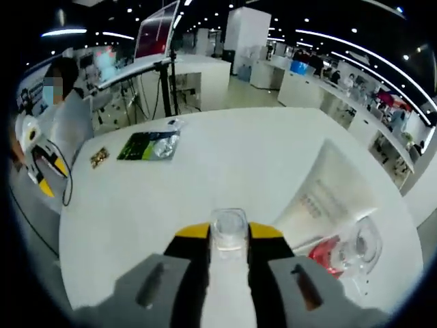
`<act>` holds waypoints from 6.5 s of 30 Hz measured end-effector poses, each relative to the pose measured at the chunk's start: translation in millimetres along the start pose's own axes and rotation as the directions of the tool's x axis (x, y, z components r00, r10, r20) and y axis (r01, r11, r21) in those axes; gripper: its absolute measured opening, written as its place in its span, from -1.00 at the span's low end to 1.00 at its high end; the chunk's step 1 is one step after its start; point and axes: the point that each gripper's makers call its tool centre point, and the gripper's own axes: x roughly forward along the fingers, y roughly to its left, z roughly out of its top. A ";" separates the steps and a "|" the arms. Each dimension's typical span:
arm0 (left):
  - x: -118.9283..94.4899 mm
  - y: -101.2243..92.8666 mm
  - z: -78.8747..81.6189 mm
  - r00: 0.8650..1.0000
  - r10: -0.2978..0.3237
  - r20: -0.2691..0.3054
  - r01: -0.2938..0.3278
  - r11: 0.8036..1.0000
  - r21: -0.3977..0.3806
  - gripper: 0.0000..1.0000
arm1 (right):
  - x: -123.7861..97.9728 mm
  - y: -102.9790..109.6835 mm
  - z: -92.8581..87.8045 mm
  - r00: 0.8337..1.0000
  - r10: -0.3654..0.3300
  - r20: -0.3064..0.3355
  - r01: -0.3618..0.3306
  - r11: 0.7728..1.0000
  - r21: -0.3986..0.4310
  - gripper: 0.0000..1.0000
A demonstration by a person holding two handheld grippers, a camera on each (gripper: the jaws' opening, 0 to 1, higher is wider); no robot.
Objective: Arrange the skincare products in the storage area until every visible bottle or jar stands upright without overlapping.
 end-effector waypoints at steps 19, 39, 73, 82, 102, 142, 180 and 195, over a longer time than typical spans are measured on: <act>-0.1 1.3 -2.9 1.000 0.005 -0.018 -0.005 1.000 -0.010 -0.31 | -2.1 -14.0 -7.5 0.997 -0.001 -0.078 0.001 1.000 0.000 -0.55; -0.7 1.2 -2.7 1.000 0.006 -0.015 -0.006 1.000 0.004 -0.32 | -34.7 -6.7 -3.8 0.991 -0.132 -0.016 0.133 0.983 0.130 -0.40; 0.3 3.6 -8.2 0.999 0.007 -0.036 -0.007 1.000 -0.008 -0.38 | 4.6 35.2 -68.7 0.975 -0.193 -0.111 0.216 0.705 0.675 -0.23; 0.8 4.7 -9.1 0.999 0.009 -0.039 -0.009 1.000 -0.006 -0.40 | 13.6 25.4 -53.6 0.967 -0.231 -0.105 0.240 0.695 0.678 -0.10; 0.7 8.4 -10.4 0.999 0.021 -0.044 -0.021 1.000 -0.016 -0.43 | 20.4 -9.9 -57.2 0.927 -0.341 -0.156 0.346 0.618 0.706 -0.22; 0.1 9.0 -15.2 0.997 0.023 -0.068 -0.024 1.000 -0.008 -0.47 | 12.2 -20.9 -75.7 0.932 -0.283 -0.225 0.361 0.720 0.592 -0.47; -0.2 10.9 -17.0 0.997 0.032 -0.077 -0.032 0.999 -0.003 -0.50 | 17.4 -12.7 -72.9 0.947 -0.269 -0.175 0.304 0.573 0.761 -0.43; 0.0 11.2 -18.8 0.996 0.034 -0.087 -0.035 0.999 -0.005 -0.52 | -120.6 -66.6 -191.6 0.779 -0.564 -0.274 0.590 0.511 0.625 -0.37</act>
